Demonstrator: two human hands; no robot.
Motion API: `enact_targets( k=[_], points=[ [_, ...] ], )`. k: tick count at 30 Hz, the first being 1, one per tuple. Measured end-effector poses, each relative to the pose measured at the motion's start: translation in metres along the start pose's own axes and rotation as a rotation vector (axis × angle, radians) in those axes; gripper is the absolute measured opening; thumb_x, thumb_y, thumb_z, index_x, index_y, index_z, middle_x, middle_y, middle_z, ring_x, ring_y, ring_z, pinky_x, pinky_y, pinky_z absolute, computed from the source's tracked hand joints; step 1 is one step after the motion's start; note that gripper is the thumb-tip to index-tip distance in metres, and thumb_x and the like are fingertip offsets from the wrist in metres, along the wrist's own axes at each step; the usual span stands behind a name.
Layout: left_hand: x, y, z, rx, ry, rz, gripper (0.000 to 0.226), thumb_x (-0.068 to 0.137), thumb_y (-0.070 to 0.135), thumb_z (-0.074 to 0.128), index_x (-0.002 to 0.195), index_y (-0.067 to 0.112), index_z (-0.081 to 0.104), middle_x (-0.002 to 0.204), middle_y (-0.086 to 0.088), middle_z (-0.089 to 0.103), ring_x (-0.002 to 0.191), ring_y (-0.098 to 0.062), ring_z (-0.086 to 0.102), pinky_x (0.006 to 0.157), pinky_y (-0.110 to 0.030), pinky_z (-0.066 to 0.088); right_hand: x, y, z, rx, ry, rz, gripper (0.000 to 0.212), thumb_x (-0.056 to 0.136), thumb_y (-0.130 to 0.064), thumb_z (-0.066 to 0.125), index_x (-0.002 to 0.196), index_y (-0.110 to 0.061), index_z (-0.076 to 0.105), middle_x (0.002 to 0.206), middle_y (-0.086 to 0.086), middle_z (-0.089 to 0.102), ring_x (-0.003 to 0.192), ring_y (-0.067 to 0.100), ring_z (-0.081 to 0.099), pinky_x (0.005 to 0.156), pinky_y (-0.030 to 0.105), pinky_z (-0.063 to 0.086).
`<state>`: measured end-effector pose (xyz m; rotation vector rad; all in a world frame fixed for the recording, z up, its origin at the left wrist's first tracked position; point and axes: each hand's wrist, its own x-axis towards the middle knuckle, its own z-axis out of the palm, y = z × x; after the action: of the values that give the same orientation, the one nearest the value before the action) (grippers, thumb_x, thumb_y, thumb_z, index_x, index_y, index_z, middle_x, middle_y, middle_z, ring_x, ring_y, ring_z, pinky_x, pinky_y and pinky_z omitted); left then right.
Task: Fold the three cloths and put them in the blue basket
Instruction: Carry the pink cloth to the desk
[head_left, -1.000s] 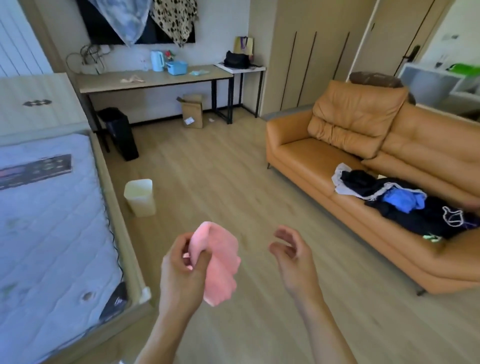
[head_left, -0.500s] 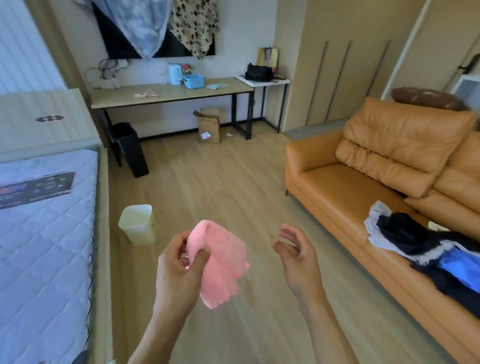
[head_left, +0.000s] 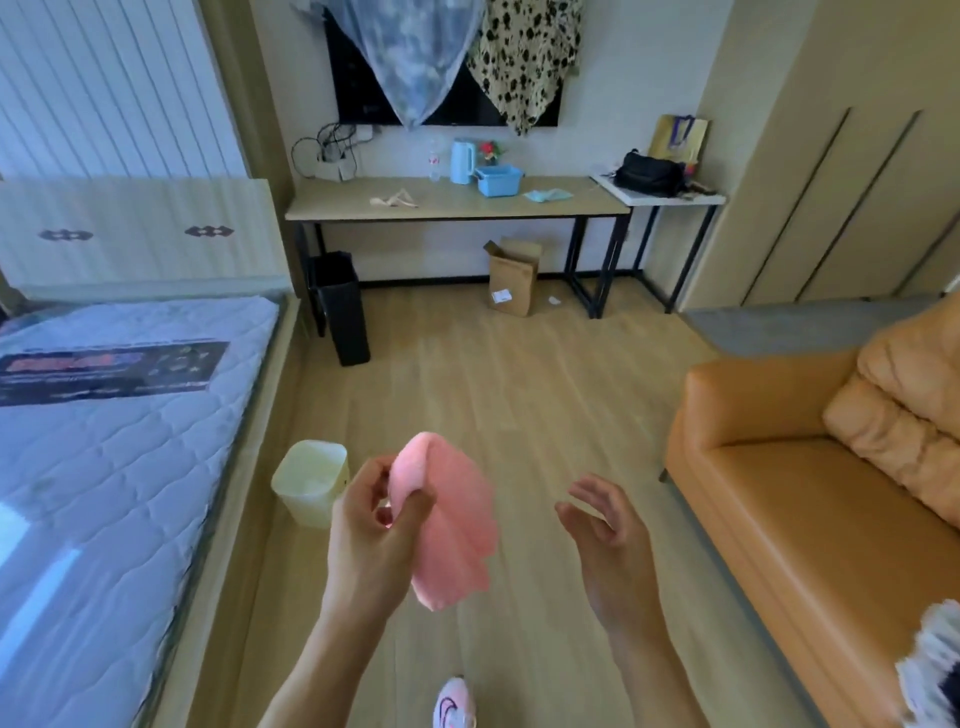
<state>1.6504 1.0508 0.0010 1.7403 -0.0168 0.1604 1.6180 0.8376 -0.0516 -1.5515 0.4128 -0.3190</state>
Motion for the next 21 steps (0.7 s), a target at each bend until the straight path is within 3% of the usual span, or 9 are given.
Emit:
enact_targets(
  k=[3, 7, 10, 21],
  points=[
    [0.072, -0.010, 0.032, -0.009, 0.016, 0.006, 0.014, 0.085, 0.018, 0.068, 0.092, 0.030, 0.065, 0.084, 0.013, 0.069, 0.076, -0.009, 0.066, 0.065, -0.034, 0.055, 0.076, -0.003, 0.017, -0.017, -0.006, -0.008, 0.035, 0.085, -0.018, 0.076, 0.116, -0.028, 0.063, 0.120, -0.003, 0.068, 0.103, 0.014, 0.069, 0.091, 0.028, 0.048],
    [0.182, -0.014, 0.072, -0.014, -0.010, 0.002, 0.023, 0.088, 0.013, 0.066, 0.092, 0.035, 0.064, 0.086, 0.012, 0.070, 0.077, -0.010, 0.067, 0.063, -0.038, 0.059, 0.184, -0.023, 0.046, -0.037, -0.027, -0.013, 0.036, 0.090, -0.013, 0.070, 0.123, -0.024, 0.061, 0.122, -0.008, 0.066, 0.095, -0.009, 0.065, 0.082, 0.016, 0.045],
    [0.261, -0.010, 0.102, -0.022, -0.040, 0.006, 0.016, 0.083, 0.017, 0.064, 0.092, 0.031, 0.066, 0.081, 0.013, 0.069, 0.072, -0.008, 0.066, 0.059, -0.029, 0.052, 0.257, -0.038, 0.063, -0.014, -0.010, -0.017, 0.036, 0.091, -0.011, 0.068, 0.123, -0.024, 0.061, 0.121, -0.009, 0.067, 0.096, -0.012, 0.064, 0.083, 0.015, 0.044],
    [0.511, -0.050, 0.204, 0.009, -0.002, -0.012, 0.023, 0.078, 0.022, 0.061, 0.099, 0.028, 0.068, 0.086, 0.007, 0.072, 0.078, -0.012, 0.068, 0.065, -0.031, 0.053, 0.549, -0.012, 0.131, 0.061, -0.064, 0.017, 0.035, 0.089, -0.001, 0.068, 0.116, -0.023, 0.061, 0.118, 0.001, 0.069, 0.085, -0.001, 0.070, 0.078, 0.018, 0.050]
  ],
)
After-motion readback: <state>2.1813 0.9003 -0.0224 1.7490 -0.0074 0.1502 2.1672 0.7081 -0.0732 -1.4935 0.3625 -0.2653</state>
